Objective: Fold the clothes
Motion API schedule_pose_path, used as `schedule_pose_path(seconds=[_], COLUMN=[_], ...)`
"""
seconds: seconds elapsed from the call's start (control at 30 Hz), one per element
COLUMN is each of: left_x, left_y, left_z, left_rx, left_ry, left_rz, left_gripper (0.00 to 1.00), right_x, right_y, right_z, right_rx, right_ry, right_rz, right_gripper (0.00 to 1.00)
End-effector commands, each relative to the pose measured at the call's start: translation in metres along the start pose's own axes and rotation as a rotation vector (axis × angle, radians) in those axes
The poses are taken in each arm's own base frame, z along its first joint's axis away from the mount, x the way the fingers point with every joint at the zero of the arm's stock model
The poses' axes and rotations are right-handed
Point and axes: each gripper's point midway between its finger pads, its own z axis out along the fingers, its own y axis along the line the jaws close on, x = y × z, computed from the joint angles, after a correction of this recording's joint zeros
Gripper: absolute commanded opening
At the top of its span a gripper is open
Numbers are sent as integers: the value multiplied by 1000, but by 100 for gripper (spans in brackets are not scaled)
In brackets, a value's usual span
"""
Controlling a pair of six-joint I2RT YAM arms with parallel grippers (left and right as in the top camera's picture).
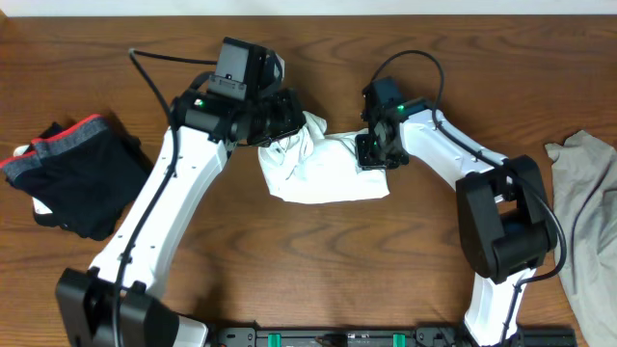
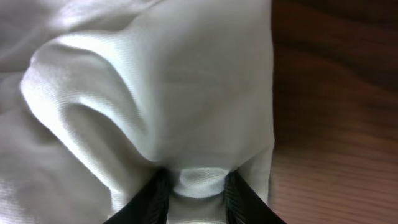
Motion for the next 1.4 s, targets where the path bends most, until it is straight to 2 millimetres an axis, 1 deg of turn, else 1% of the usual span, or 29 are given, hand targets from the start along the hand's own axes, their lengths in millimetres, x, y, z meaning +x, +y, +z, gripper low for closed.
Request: schedule_pose_path(seconds=[0.0,0.2,0.37,0.57,0.67,0.83,0.93,1.13,1.27,1.37], left_x=[-6,-2,4,11,16,21,22,19,18,19], left_y=[-11,-10,-14,-17,-21,-25,-24,-23,-24,-23], left_z=[-17,-11,-4,7,12,20,23,25,26,27], left_rx=[39,30,27,-22,-27,-40,-50,-53,-52,-53], left_ry=[-39,-19,-1,-3,4,10,10,3,0,2], left_rz=[10,8,21,35,49,44,38,30,30,30], left_gripper=[6,6,6,6,6,6,6,6,6,6], right_x=[20,24,25,28,24,12,8,1,7,14], right_y=[8,13,13,12,13,18,22,32,54,72], right_z=[22,23,23,22,18,0,-13,-49,-70,-76], right_rx=[-6,-5,-3,0,-4,-17,-25,-62,-183,-289], right_ry=[77,83,89,99,86,33,12,-60,-54,-21], right_rz=[23,18,18,18,19,6,-14,-28,-42,-51], right_gripper=[28,27,27,27,31,33,34,36,36,35])
